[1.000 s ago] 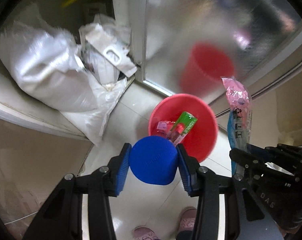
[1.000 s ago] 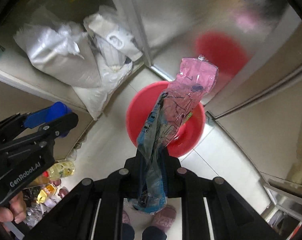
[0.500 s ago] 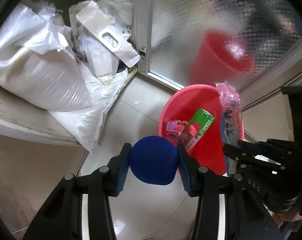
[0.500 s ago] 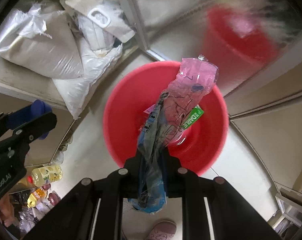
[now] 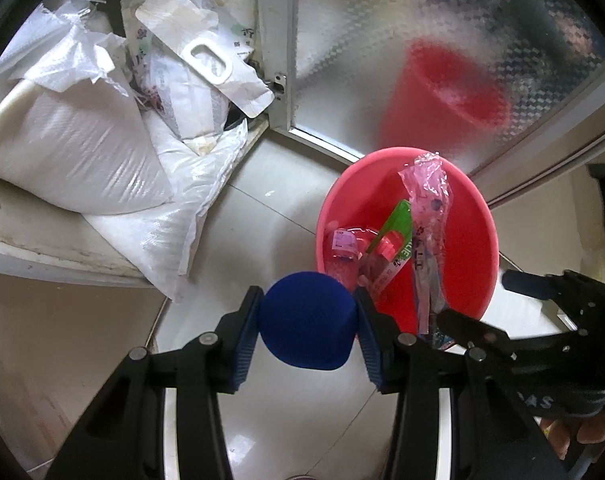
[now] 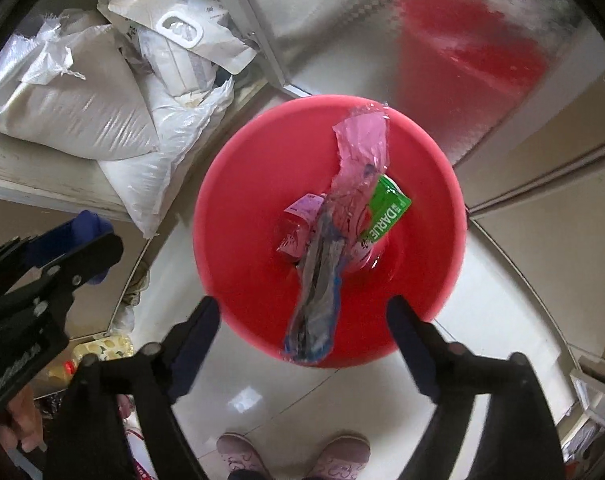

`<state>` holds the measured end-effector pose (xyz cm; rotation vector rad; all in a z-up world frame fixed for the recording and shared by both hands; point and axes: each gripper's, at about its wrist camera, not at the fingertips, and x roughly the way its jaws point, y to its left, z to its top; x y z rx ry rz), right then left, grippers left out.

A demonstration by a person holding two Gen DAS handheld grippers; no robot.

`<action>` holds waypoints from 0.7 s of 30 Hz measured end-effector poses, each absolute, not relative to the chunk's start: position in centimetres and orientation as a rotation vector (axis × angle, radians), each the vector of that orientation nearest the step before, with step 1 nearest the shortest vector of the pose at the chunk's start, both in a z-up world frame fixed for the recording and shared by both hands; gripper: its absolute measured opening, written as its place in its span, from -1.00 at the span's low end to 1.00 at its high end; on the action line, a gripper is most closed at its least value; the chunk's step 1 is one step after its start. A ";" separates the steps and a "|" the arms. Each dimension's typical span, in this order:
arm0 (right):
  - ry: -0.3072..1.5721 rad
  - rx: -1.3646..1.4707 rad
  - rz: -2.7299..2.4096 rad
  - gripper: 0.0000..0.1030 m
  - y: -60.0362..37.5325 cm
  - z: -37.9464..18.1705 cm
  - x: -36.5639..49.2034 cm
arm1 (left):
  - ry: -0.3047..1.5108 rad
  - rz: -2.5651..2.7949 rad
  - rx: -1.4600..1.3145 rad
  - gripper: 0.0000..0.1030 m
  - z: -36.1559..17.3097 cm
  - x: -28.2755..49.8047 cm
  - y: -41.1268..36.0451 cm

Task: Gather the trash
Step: 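Open the right gripper to drop the toothbrush bag into the red bucket, then open the left gripper to drop the blue lid into the red bucket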

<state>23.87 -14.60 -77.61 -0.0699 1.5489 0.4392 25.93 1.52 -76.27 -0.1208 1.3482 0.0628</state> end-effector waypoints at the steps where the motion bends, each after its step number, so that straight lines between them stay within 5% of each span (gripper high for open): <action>1: 1.545 -0.066 0.436 0.80 -14.8 -77.3 23.8 | 1.348 0.057 -0.120 -0.17 -76.1 26.0 1.4; 8: 1.502 -0.082 0.359 0.96 -16.6 -75.2 23.2 | 1.346 0.019 -0.105 -0.17 -75.3 26.8 0.6; 21: 1.446 -0.076 0.180 0.96 -20.6 -75.0 22.5 | 1.381 -0.088 -0.111 -0.17 -78.8 28.4 -4.1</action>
